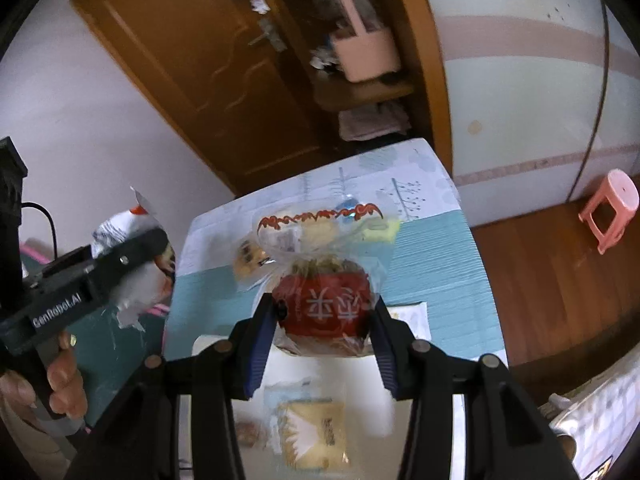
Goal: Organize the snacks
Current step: 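Grasp the white printed bag with the left gripper while the right lifts the red-labelled bag, then release the white bag into the tray with the left gripper while the right releases the red bag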
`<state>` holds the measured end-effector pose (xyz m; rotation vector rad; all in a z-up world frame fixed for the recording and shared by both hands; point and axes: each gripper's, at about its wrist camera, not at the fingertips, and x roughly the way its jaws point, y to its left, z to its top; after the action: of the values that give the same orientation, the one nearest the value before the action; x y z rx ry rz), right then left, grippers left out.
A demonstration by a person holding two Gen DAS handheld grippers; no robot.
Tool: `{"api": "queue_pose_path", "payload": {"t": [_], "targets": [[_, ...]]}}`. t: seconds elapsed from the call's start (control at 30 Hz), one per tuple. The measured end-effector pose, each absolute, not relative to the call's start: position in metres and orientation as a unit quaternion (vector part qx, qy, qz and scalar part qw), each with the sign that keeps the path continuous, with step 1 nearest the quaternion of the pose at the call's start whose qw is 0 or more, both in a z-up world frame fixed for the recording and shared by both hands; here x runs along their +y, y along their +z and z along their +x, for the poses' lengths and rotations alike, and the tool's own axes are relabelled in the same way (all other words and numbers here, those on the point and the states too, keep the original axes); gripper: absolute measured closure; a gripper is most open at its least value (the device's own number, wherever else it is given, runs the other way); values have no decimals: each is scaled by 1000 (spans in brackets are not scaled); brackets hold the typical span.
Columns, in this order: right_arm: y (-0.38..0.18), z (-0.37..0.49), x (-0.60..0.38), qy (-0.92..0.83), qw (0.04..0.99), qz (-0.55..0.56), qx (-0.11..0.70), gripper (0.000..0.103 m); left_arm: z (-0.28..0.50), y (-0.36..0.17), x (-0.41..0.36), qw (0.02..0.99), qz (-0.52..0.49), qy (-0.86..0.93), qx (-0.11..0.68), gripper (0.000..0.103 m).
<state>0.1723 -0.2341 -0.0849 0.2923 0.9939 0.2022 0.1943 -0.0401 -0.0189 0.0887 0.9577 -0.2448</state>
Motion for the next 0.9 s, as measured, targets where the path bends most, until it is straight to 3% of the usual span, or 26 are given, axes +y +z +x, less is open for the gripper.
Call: {"api": "queue_pose_path", "payload": {"t": [0.33,0.9], "targets": [[-73,112,-209,127,870,82,469,57,122,-46,-39,872,68,-97,475,52],[-109,63,-193,128,848,31,514,56,80,-106,-42,838,91,-67,534,52]]}}
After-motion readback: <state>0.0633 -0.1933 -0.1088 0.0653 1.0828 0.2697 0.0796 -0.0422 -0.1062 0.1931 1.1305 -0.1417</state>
